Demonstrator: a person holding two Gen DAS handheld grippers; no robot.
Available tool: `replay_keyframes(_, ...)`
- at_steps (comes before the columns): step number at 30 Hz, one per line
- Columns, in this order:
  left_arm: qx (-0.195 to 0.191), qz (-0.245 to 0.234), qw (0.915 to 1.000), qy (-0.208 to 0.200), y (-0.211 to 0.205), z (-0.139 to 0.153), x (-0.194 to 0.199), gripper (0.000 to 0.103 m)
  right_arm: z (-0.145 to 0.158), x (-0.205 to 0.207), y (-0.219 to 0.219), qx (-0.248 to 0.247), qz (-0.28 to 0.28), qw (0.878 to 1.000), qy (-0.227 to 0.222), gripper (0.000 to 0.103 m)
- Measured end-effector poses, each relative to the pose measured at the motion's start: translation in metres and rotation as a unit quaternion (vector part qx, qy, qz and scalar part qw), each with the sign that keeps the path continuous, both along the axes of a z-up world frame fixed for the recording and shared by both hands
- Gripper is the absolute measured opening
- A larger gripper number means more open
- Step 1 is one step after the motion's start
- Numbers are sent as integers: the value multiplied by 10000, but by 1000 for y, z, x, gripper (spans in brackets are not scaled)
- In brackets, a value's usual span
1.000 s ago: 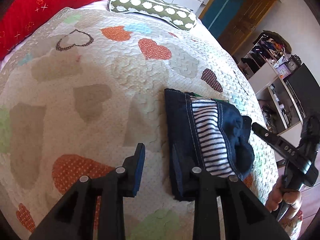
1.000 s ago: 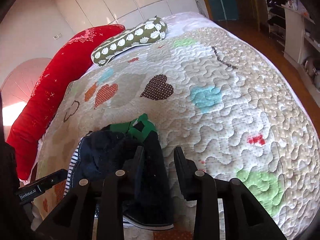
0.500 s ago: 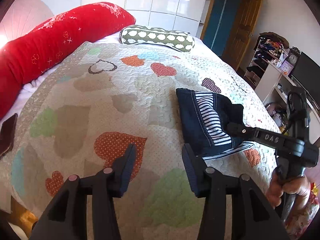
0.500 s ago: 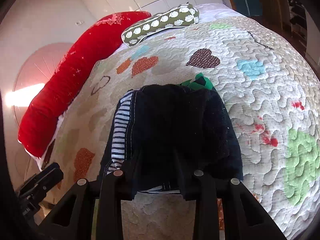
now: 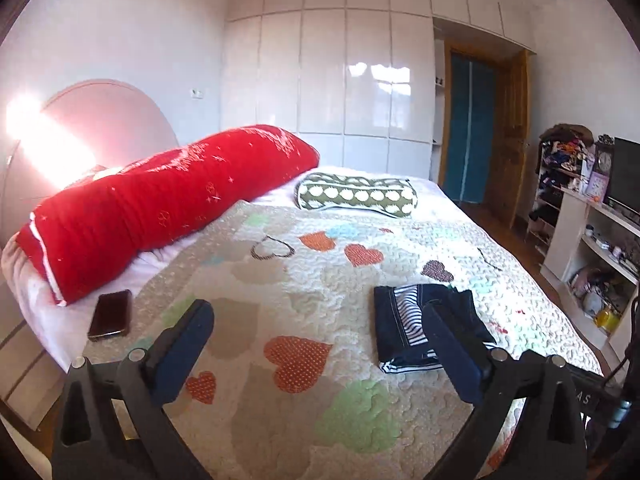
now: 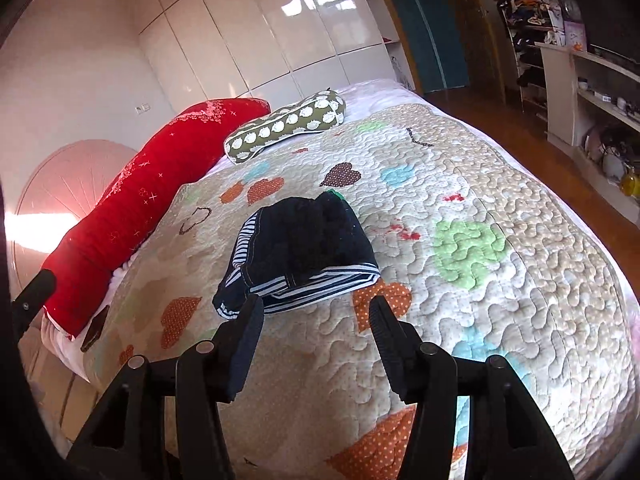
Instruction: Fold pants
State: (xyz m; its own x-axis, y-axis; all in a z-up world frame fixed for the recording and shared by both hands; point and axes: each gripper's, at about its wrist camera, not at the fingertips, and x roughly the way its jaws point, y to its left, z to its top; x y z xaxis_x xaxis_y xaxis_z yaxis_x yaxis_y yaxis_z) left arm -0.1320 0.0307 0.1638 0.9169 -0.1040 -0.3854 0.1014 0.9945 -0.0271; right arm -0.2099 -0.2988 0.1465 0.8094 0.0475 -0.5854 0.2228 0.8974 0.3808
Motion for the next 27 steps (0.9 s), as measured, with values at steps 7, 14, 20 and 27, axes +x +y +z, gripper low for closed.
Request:
replay_keyframes(7, -191, -8, 9965, 810, 4, -1, -9, 103, -7, -18, 30, -202, -29, 9995, 257, 63)
replay_keyframes(14, 196, -338, 9928, 1132, -23, -16, -17, 103, -5, -44, 20, -325, -143, 9990, 287, 66)
replay_keyframes(20, 532, -368, 9923, 1057, -36, -18, -22, 103, -10, -45, 19, -348, -175, 9986, 358, 67)
replay_keyframes(27, 529, -470, 9897, 1241, -38, -24, -17, 103, -17, -40, 19, -324, -151, 9982, 486, 68)
